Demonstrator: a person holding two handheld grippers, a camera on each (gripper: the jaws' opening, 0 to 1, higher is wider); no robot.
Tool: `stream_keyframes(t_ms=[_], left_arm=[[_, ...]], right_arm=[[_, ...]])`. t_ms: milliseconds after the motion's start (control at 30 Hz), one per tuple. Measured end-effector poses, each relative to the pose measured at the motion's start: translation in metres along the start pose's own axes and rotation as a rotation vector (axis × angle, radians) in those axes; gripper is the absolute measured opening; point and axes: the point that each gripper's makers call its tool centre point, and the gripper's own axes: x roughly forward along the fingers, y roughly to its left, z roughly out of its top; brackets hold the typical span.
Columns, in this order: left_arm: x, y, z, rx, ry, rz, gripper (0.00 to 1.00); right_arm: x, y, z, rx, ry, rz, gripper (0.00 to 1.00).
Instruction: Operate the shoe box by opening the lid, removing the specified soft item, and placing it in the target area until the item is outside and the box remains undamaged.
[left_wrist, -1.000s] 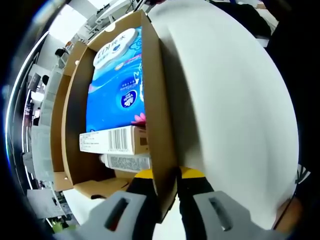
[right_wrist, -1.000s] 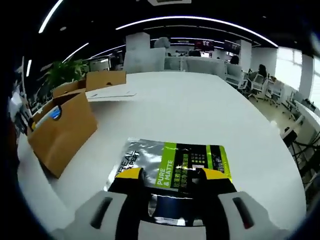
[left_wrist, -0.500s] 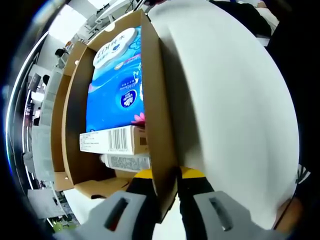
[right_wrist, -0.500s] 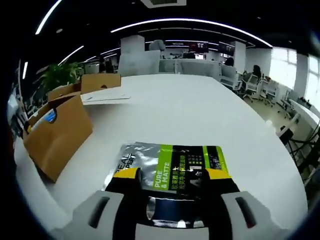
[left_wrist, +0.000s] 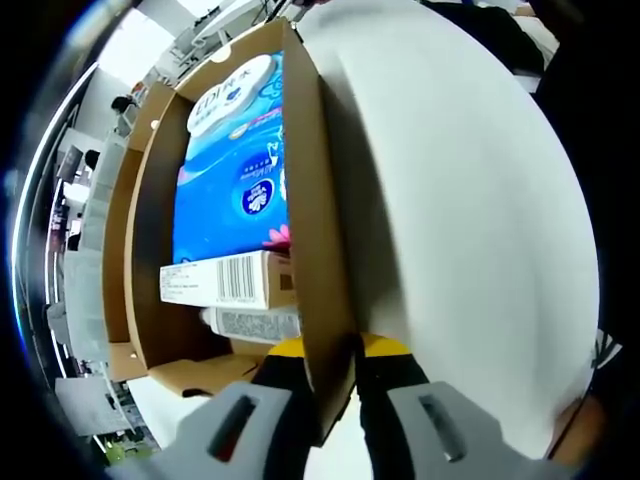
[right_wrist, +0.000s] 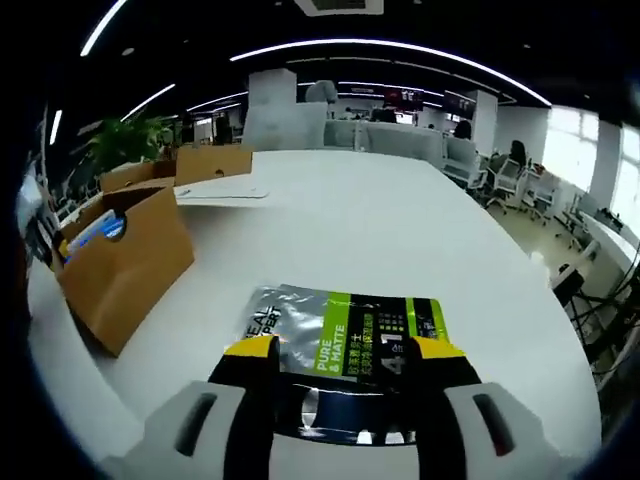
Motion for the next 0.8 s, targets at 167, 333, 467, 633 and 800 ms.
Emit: stream_keyframes(t_ms=[167,333,467,633,800], left_arm=[[0.0,0.0,0.0,0.001,-0.003,-0.001,0.12],[0.0,0.0,0.0,0.001,-0.004,-0.001,0.12],[0.0,0.0,0.0,0.003,-0.009,-0.002,0.12],[0.0,0.0,0.0,0.005,-0.011,-0.003,0.12],[0.0,0.0,0.0,0.008,-0.011,-0.004,0.12]], right_arm=[[-0.023,0.015,0.04,-0.072,-0.063,0.023,0.52],[-0.034,0.032,0.093,-0.182,-0.117,0.087,0.53],[-0.038,0.045,0.113,-0.22,-0.082,0.11,0.56],[-0.043,0.077,0.136,-0.309,-0.069,0.167,0.57],[-0.048,0.106,0.153,-0.348,-0.048,0.194,0.58]])
